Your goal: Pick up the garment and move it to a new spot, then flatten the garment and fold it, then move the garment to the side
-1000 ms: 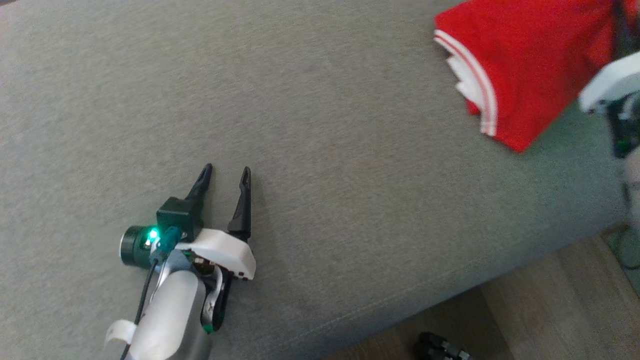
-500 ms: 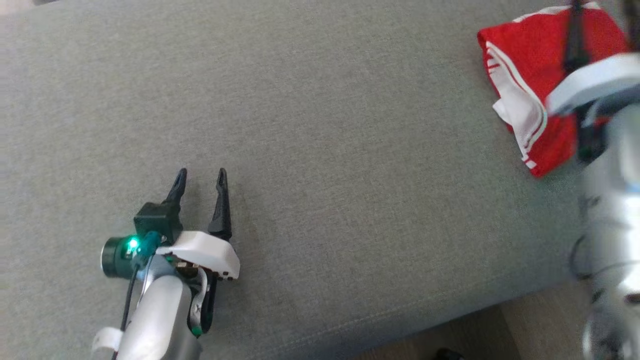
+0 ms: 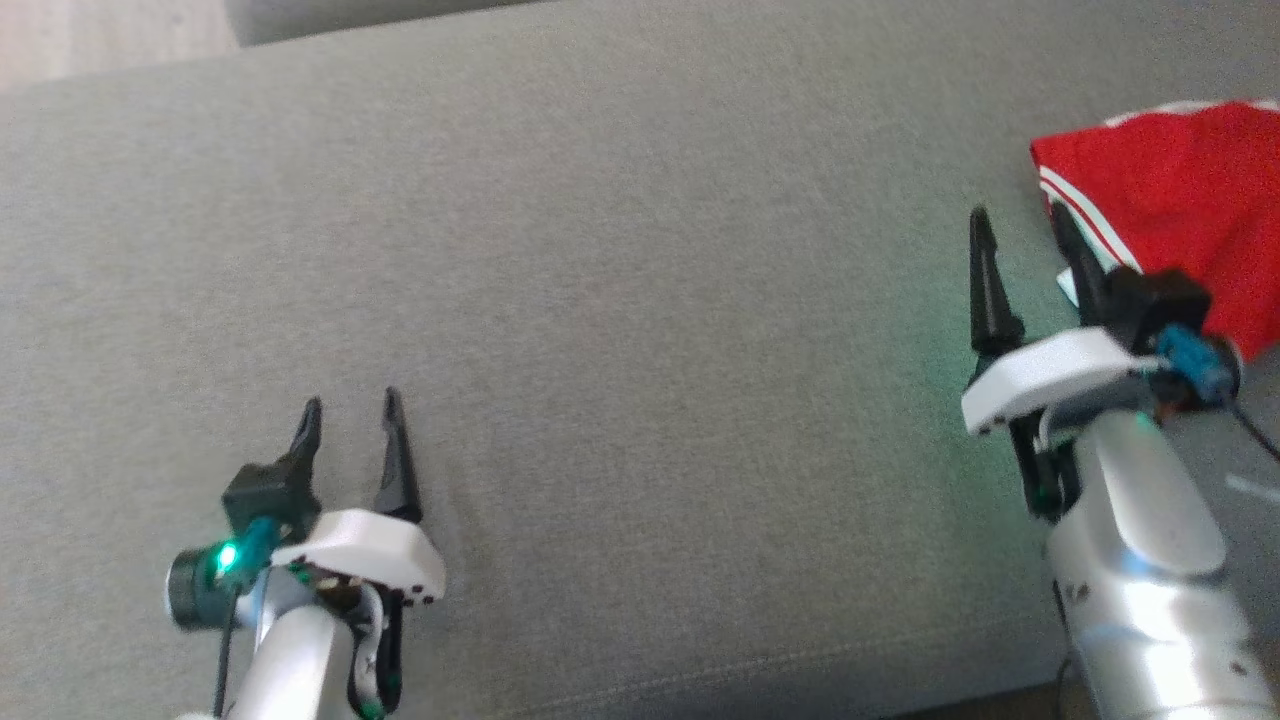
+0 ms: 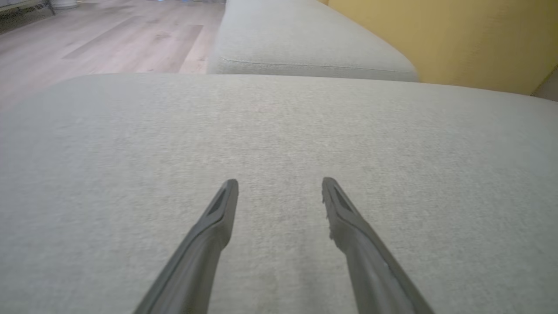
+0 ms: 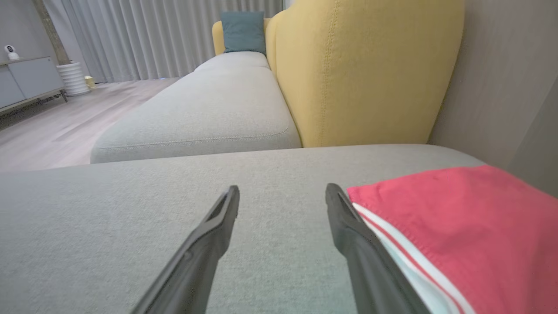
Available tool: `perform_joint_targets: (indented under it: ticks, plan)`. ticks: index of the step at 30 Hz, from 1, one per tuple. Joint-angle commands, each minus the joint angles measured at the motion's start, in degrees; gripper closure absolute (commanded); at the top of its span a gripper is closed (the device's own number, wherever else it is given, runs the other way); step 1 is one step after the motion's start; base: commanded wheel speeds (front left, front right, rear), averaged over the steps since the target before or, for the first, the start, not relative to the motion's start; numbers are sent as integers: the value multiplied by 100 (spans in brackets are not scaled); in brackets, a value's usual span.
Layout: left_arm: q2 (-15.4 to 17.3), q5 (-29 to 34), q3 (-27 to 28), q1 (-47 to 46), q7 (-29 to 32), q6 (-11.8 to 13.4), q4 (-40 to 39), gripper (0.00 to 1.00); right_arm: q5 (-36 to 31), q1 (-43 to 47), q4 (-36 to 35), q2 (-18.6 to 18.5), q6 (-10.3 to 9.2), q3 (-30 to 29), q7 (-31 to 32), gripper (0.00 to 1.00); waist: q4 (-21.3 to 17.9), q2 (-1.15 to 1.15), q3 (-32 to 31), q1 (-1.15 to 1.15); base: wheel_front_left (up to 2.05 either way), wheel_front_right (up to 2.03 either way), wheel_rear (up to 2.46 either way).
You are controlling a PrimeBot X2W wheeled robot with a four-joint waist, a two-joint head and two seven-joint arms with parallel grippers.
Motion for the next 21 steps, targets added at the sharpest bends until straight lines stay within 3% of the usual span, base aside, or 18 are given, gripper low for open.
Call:
perform_joint_targets:
  ticks: [1,9,18,19,21]
  plan:
    - [55,-27,252,-50,-29,49,-177,0,89,3,-200,76,-5,130,-62,0,191,0,-202,0,0,0,0]
    - [55,-161,575,298,-29,71,-280,0,583,504,-243,80,-5,501,-62,0,511,0,-572,0,0,0,0]
    - [55,-583,820,537,-29,-334,-377,0,796,613,-213,81,-5,741,-62,0,649,0,-766,0,0,0,0]
    - [-13,-587,622,708,1,-347,-187,100,753,682,-27,28,0,605,2,100,648,0,-768,0,0,0,0]
    - [-31,-593,624,740,10,-350,1,100,758,754,114,37,0,604,14,100,651,0,-773,0,0,0,0]
